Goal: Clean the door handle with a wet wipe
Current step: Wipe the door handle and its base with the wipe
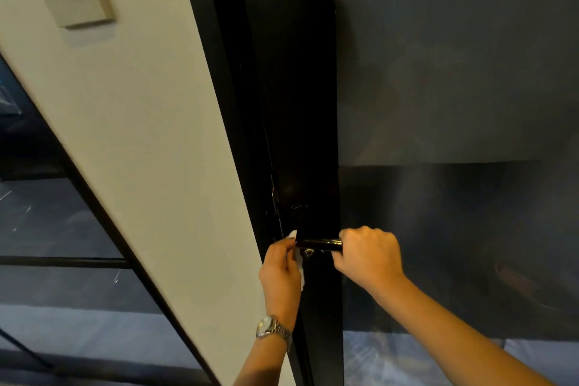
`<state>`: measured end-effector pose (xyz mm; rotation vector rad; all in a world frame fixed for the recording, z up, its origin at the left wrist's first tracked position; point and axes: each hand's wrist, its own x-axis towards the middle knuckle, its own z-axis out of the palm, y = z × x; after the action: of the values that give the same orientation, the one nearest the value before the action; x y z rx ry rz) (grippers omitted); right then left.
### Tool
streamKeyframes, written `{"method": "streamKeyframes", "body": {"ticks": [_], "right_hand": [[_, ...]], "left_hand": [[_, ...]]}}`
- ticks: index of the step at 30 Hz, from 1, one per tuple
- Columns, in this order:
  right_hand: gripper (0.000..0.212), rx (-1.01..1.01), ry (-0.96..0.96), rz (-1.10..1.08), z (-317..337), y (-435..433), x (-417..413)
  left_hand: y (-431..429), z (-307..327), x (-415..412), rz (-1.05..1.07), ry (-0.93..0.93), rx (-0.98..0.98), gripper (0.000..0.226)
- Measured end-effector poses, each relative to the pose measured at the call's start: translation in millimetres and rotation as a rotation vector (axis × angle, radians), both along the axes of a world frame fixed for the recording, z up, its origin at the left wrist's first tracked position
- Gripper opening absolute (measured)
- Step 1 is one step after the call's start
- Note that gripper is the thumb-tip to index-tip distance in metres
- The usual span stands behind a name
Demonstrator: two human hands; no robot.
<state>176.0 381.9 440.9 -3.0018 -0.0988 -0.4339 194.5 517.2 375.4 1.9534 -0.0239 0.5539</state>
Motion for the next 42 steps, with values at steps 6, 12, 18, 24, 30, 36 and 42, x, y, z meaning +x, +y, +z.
{"method": "streamKeyframes", "body": {"ticks": [6,12,18,24,30,36,42], "right_hand": [[0.028,0.0,-0.016,-0.024,-0.1,0.0,2.5],[0.028,-0.015,-0.015,-0.018,-0.5,0.1,0.5],[0.029,-0.002,-0.006,-0.024,0.7,0.0,1.0],[0.029,0.008,-0.018,-0.011,-0.9,-0.1,0.4],[0.029,0.002,-0.017,-0.012,0.0,-0.1,-0.4],[0.03,0.008,-0.027,-0.002,-2.8,-1.6,1.5],[0.031,-0.001,-0.012,-0.001,-2.1,-1.1,1.7]], "left_hand": [[-10.9,-4.2,14.9,-0.15,0.128,0.285,0.029],[2.9,-4.0,17.0,-0.093,0.046,0.267,0.032],[3.7,-6.8,17.4,-0.402,0.001,0.599,0.034],[-5.8,-9.3,12.7,-0.295,-0.053,0.527,0.017],[-3.7,-9.5,18.7,-0.33,0.016,0.591,0.02],[-28.1,-26.0,5.9,0.09,0.234,-0.171,0.025],[-30.3,-24.7,9.8,0.111,0.576,-1.162,0.025]]}}
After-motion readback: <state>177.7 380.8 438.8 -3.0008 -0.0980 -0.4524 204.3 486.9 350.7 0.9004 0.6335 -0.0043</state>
